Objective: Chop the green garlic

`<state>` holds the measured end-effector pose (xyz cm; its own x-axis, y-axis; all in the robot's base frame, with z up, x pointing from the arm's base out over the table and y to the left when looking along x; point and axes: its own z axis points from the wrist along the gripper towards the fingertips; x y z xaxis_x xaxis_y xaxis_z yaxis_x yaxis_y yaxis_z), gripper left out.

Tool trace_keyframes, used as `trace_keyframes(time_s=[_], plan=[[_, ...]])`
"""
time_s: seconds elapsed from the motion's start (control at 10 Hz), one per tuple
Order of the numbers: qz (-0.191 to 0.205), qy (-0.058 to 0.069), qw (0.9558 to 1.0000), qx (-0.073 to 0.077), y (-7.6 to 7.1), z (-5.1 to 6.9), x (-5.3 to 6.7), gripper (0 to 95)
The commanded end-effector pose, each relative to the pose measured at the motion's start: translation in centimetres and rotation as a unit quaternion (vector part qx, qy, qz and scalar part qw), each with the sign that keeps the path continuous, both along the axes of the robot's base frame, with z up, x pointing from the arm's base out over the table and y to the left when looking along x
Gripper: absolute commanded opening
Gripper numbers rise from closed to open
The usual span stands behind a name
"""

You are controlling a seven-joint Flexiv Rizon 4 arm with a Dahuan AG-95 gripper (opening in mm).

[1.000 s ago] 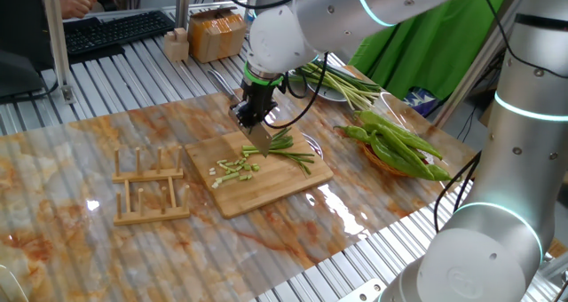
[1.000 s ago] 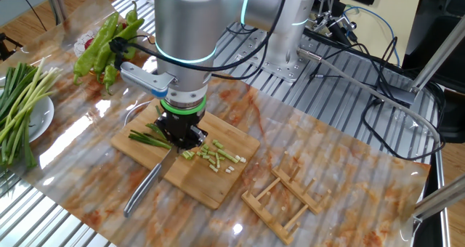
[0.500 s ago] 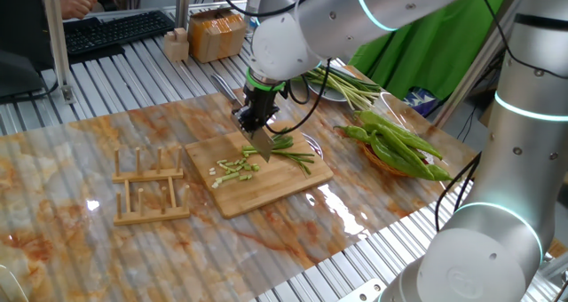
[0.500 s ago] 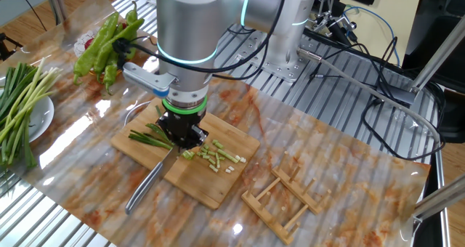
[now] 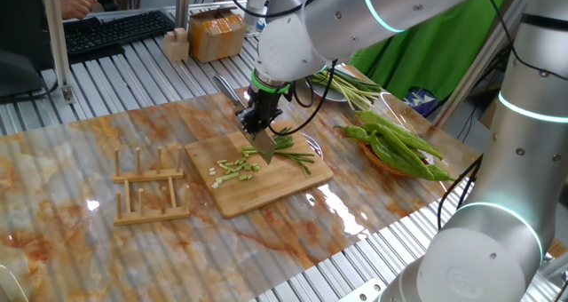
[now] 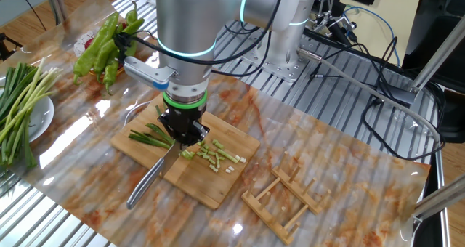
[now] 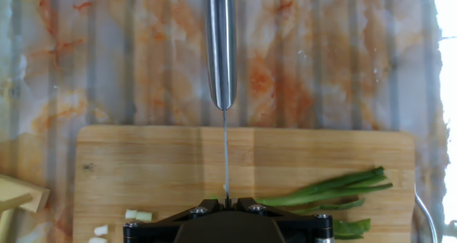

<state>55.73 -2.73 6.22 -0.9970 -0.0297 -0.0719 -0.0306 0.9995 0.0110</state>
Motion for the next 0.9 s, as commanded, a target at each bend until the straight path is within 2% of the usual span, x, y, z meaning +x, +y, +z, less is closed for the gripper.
trace_keyframes(time_s=[0.1, 0.9], plan=[[0.0, -0.002, 1.0, 0.0, 0.03, -0.1, 0.05, 0.0], [-0.002, -0.003, 1.0, 0.0, 0.17, 0.04, -0.01, 0.0]])
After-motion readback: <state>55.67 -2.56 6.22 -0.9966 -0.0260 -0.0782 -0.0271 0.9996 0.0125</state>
